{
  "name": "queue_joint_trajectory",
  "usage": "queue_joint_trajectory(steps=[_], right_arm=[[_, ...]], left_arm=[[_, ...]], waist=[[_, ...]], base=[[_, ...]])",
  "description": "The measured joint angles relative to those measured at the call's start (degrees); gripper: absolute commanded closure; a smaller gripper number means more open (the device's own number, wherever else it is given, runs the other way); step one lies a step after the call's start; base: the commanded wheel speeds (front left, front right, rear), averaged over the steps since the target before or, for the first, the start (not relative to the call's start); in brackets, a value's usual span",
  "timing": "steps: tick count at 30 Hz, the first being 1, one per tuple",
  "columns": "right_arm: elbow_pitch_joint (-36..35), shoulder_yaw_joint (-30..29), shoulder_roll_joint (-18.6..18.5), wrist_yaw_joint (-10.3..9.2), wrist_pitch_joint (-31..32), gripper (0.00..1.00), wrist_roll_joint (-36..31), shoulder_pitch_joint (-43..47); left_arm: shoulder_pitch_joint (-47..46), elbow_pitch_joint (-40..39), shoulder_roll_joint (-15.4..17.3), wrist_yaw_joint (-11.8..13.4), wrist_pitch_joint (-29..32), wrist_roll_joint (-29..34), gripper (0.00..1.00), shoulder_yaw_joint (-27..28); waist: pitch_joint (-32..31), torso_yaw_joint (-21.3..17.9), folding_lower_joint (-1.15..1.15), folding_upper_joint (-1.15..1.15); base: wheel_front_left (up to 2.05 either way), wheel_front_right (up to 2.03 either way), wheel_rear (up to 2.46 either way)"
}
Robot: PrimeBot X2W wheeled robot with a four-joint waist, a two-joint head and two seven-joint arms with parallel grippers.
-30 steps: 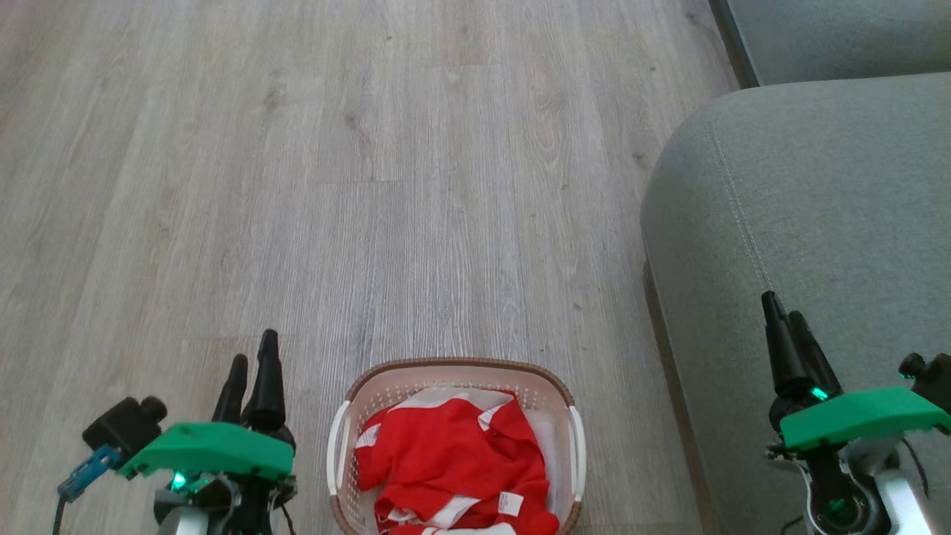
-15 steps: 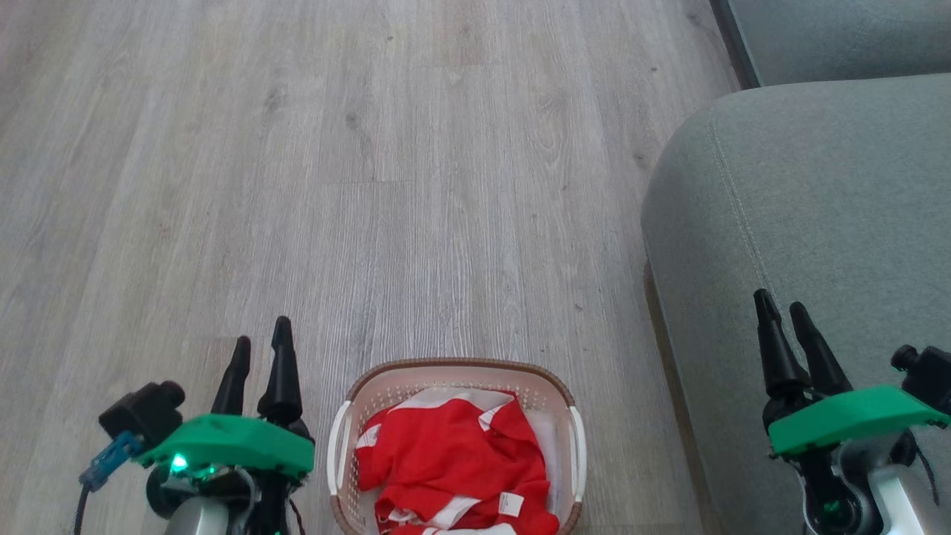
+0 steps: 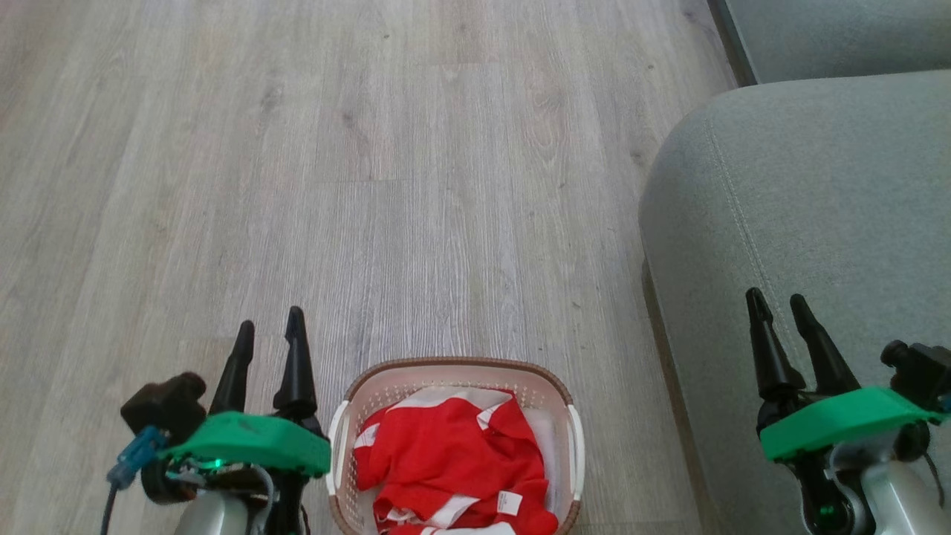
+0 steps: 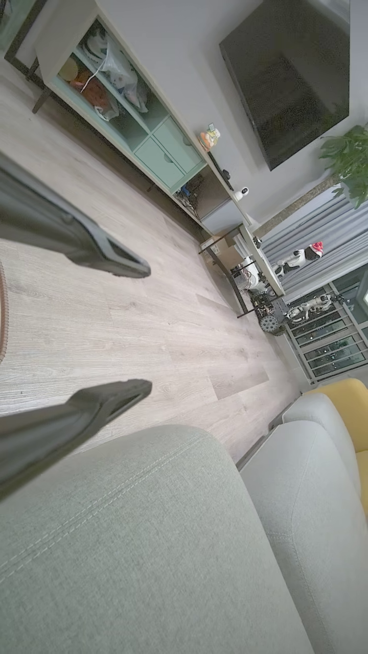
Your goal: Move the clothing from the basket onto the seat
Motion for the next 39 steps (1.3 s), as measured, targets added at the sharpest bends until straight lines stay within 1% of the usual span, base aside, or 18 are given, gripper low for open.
queue_joint_trajectory(steps=[4,11,22,33,39], right_arm=[[-0.2,0.3,-0.2,0.0,-0.9,0.0,-2.3,-0.1],[-1.0,1.1,-0.8,0.0,-2.0,0.0,-6.1,-0.8],[-2.0,2.1,-1.9,0.0,-3.5,0.0,-11.8,-0.8],[-3.1,3.1,-3.2,0.0,-5.6,0.0,-17.8,-0.8],[-3.2,3.2,-3.3,0.0,-5.6,0.0,-18.2,-0.8]], left_arm=[[0.0,-0.3,0.0,0.1,-0.5,2.6,0.0,-0.9],[0.0,-1.2,0.1,1.5,-1.6,7.4,0.0,-1.6],[-0.7,-2.4,0.2,2.6,-3.4,13.9,0.0,-3.2],[-0.7,-3.8,0.4,4.3,-5.1,21.1,0.0,-5.0],[-0.7,-3.8,0.4,4.5,-5.1,21.5,0.0,-5.0]], waist=[[0.1,-0.1,0.0,0.0],[0.2,-0.1,0.0,0.0],[0.5,-0.2,0.0,0.0],[0.8,0.0,0.0,0.0],[0.9,0.0,0.0,0.0]], base=[[0.0,0.0,0.0],[0.0,0.0,0.0],[0.0,0.0,0.0],[0.0,0.0,0.0],[0.0,0.0,0.0]])
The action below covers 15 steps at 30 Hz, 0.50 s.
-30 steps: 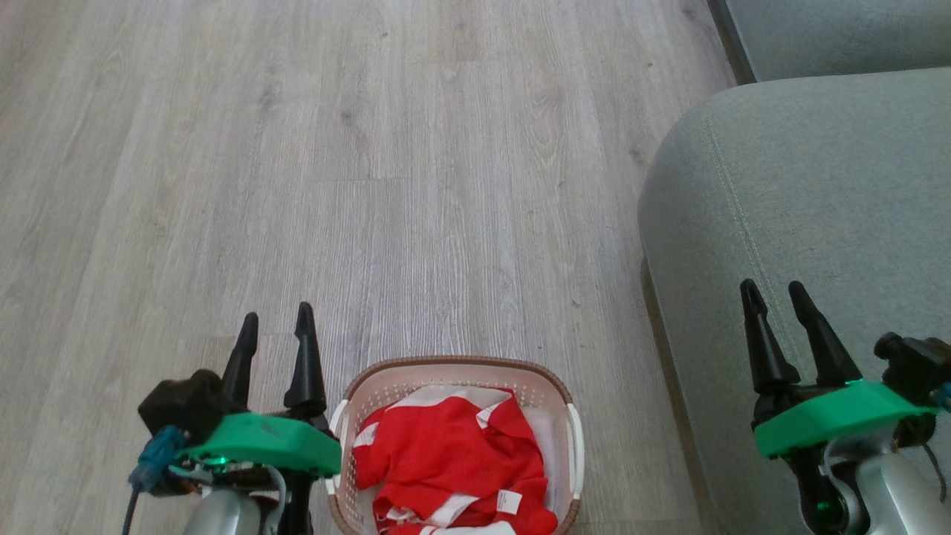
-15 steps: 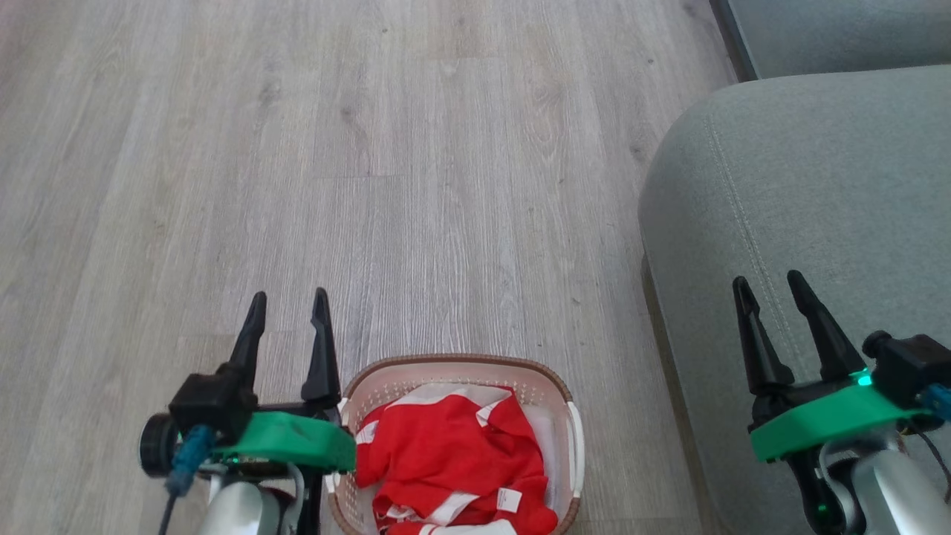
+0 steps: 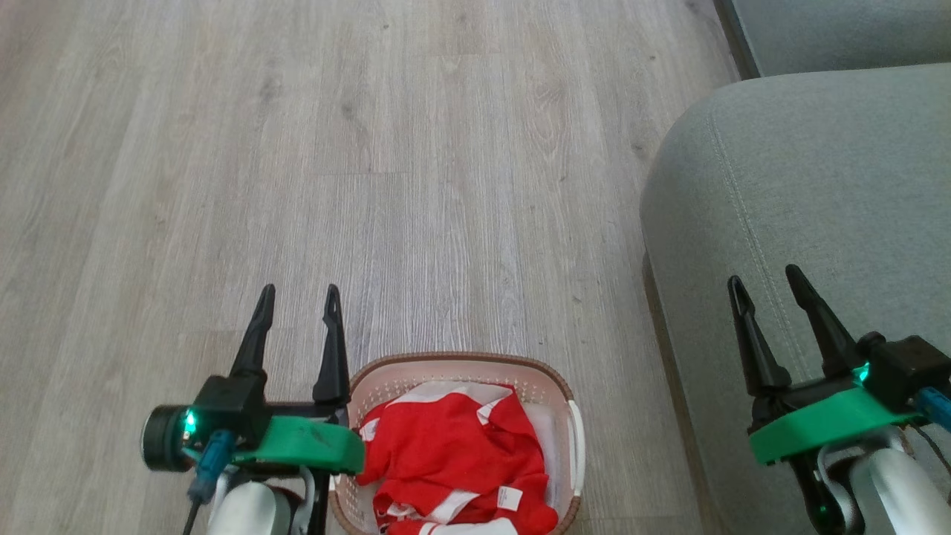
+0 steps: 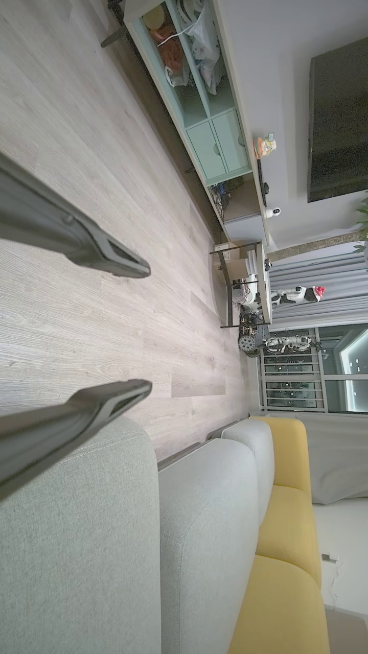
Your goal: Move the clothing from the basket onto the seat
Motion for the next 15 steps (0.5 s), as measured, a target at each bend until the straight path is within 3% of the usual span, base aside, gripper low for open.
queue_joint_trajectory(steps=[15], right_arm=[[0.0,0.1,0.0,0.0,0.0,0.0,0.0,-0.1]], left_arm=[[0.0,-0.1,0.0,0.1,0.0,0.0,0.0,0.0]], waist=[[0.1,-0.2,0.0,0.0]], base=[[0.0,0.0,0.0]])
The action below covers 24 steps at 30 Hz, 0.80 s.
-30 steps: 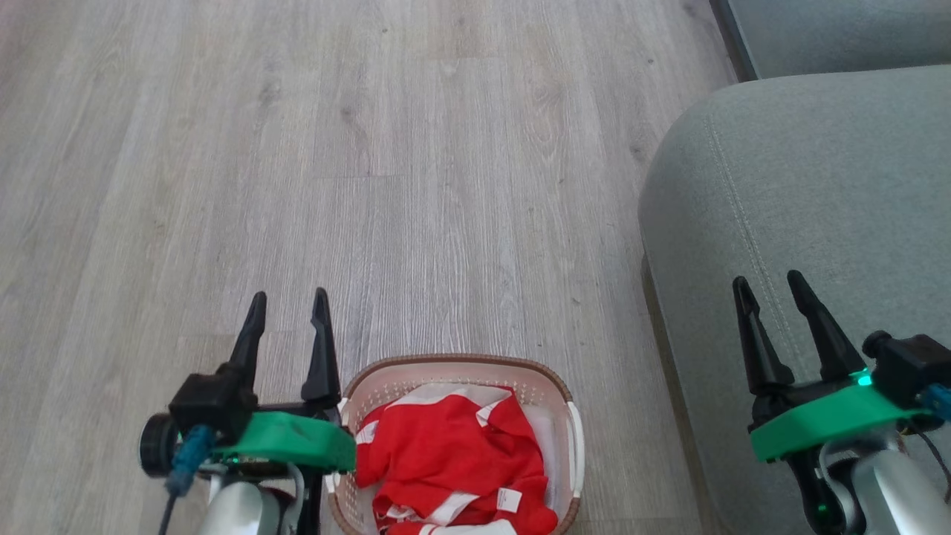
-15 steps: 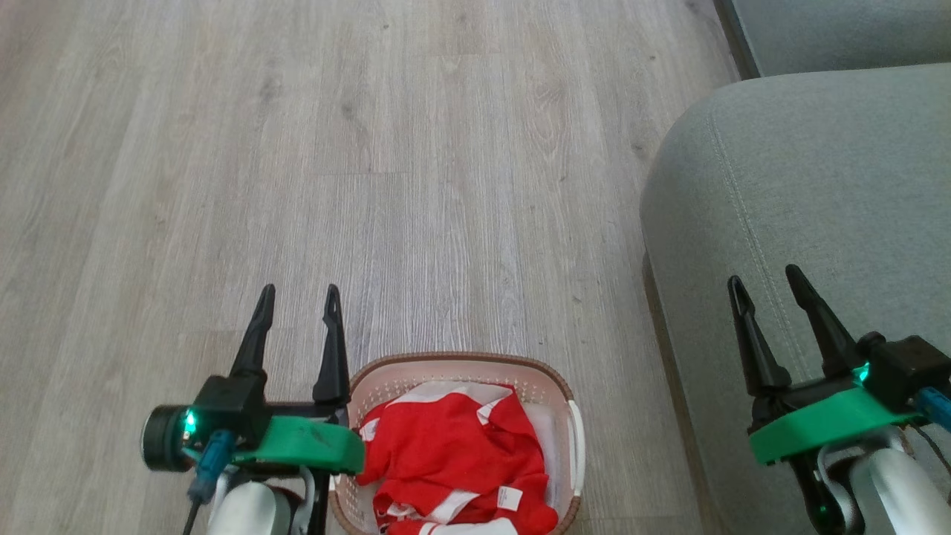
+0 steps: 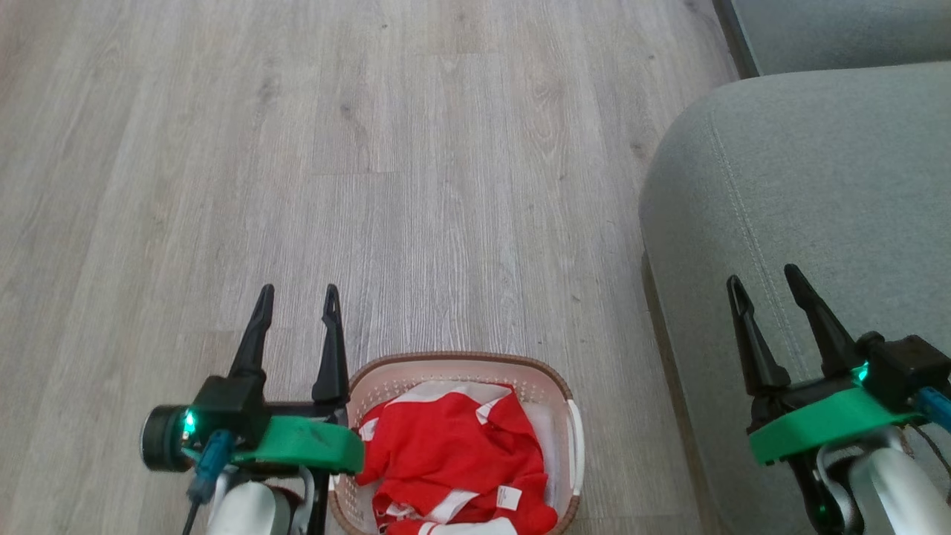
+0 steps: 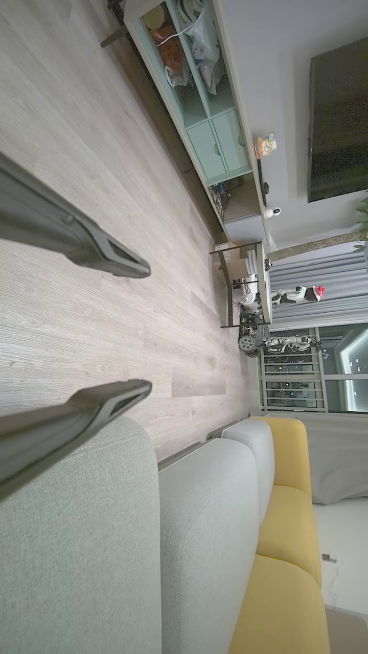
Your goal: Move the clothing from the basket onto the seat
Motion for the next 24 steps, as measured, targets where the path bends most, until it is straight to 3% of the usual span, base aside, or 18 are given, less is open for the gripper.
queue_joint_trajectory(steps=[13,24], right_arm=[[-0.2,0.1,-0.4,0.0,0.0,0.0,0.1,-1.2],[-2.3,0.3,-2.7,0.0,0.0,0.0,1.8,-5.6]], left_arm=[[0.0,0.3,0.0,0.5,0.0,-0.6,0.0,0.0],[-3.9,3.1,0.0,2.6,0.0,-3.4,0.0,-2.0]], waist=[[1.2,-1.3,0.0,0.0],[6.5,-3.3,0.0,0.0]], base=[[0.0,0.0,0.0],[0.0,0.0,0.0]])
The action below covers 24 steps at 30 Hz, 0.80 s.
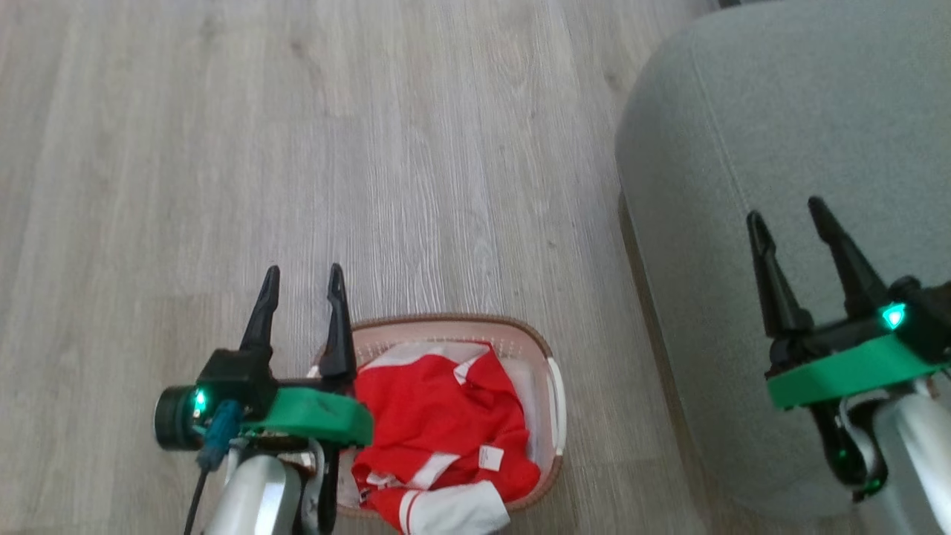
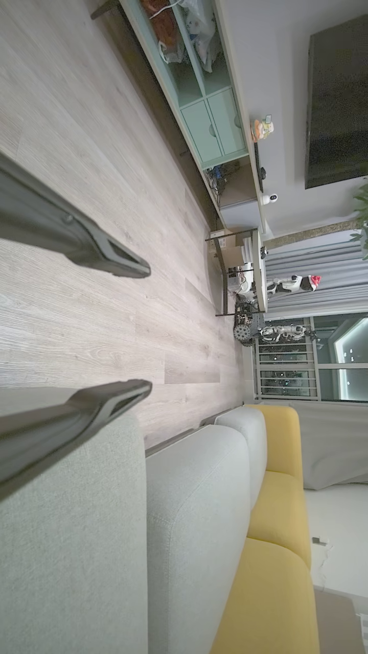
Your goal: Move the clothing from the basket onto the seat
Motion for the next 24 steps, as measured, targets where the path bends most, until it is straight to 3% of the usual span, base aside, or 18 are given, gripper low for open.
queue_joint_trajectory(steps=[24], right_arm=[[-6.9,-2.0,-7.0,0.0,0.0,0.0,5.0,-12.1]], left_arm=[[-19.9,28.6,-0.1,3.2,0.0,-10.5,0.0,-12.0]], waist=[[20.6,-2.6,0.01,0.0]], base=[[0.0,0.0,0.0]])
